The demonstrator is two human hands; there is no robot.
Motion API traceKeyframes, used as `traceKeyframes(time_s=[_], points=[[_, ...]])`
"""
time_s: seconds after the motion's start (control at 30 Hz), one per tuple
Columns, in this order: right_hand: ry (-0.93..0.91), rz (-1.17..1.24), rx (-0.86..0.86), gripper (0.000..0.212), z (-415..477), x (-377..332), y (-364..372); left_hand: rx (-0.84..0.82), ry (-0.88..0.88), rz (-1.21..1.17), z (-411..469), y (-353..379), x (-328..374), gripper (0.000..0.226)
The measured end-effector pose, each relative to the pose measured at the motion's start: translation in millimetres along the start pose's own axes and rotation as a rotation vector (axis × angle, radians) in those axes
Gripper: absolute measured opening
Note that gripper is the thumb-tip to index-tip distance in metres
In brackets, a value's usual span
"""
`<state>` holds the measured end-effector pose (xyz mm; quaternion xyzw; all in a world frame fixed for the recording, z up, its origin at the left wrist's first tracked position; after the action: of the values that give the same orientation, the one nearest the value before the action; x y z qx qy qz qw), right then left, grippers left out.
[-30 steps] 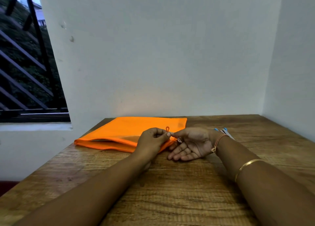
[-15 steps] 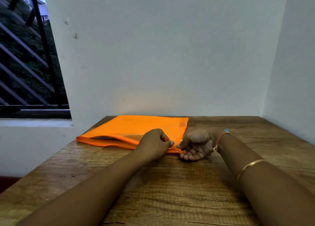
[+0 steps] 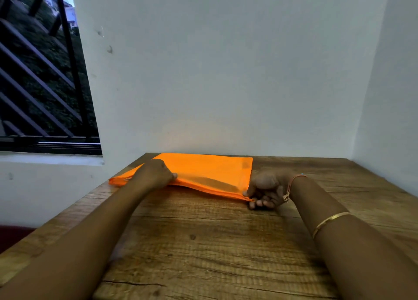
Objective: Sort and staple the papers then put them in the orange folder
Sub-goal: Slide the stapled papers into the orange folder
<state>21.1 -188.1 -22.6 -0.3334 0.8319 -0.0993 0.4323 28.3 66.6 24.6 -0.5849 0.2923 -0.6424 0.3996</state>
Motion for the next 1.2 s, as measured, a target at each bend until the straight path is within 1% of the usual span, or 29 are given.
traceKeyframes(time_s=[0.1,0.23,0.4,0.5,0.57,0.67,0.77,0.87,0.93,1.0,1.03,1.07,1.1,1.13,1.17,1.2], points=[[0.003,-0.040,0.063,0.024,-2,1,-5,0.093,-0.049,0.001,5,-17,-25,0.032],[0.020,-0.059,0.121,0.026,-2,7,-12,0.122,-0.199,0.076,15,-38,-69,0.036],[0.035,-0.091,0.149,0.025,-1,9,-15,0.219,-0.274,0.023,15,-59,-109,0.030],[0.046,-0.112,0.161,0.023,-1,8,-16,0.282,-0.365,-0.048,14,-67,-136,0.034],[0.042,-0.122,0.169,0.023,-4,6,-16,0.267,-0.384,-0.022,17,-63,-147,0.034],[0.033,-0.125,0.167,0.023,-9,6,-15,0.266,-0.366,0.023,23,-57,-154,0.030],[0.036,-0.123,0.172,0.024,-10,5,-15,0.254,-0.359,-0.023,28,-52,-157,0.023],[0.037,-0.146,0.190,0.024,-8,5,-15,0.296,-0.290,0.114,23,-48,-146,0.018],[0.035,-0.166,0.204,0.025,-7,4,-14,0.278,-0.266,0.223,20,-43,-142,0.017],[0.027,-0.180,0.217,0.026,-8,2,-14,0.260,-0.227,0.363,19,-41,-136,0.026],[0.020,-0.182,0.225,0.026,-9,2,-14,0.253,-0.196,0.484,16,-40,-130,0.033],[0.012,-0.187,0.235,0.026,-9,1,-14,0.247,-0.139,0.623,15,-39,-123,0.038],[0.002,-0.195,0.250,0.026,-9,0,-15,0.228,-0.038,0.722,15,-34,-114,0.044],[-0.009,-0.204,0.273,0.025,-9,-1,-15,0.178,0.088,0.748,16,-27,-103,0.050],[-0.019,-0.215,0.304,0.023,-10,-2,-15,0.104,0.200,0.719,15,-18,-94,0.054],[-0.035,-0.225,0.336,0.022,-11,-3,-15,0.041,0.266,0.668,14,-11,-86,0.056]])
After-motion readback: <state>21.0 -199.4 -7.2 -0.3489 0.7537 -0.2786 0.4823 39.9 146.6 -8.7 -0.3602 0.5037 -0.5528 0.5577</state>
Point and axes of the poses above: each hand's wrist, its own z-axis towards the middle knuckle, its own y-axis out of the palm, x = y × z, the point moved 6 cm from there along z, towards the middle knuckle, and after that the axes turned 1 degree about -x, right-handed, at the moved point
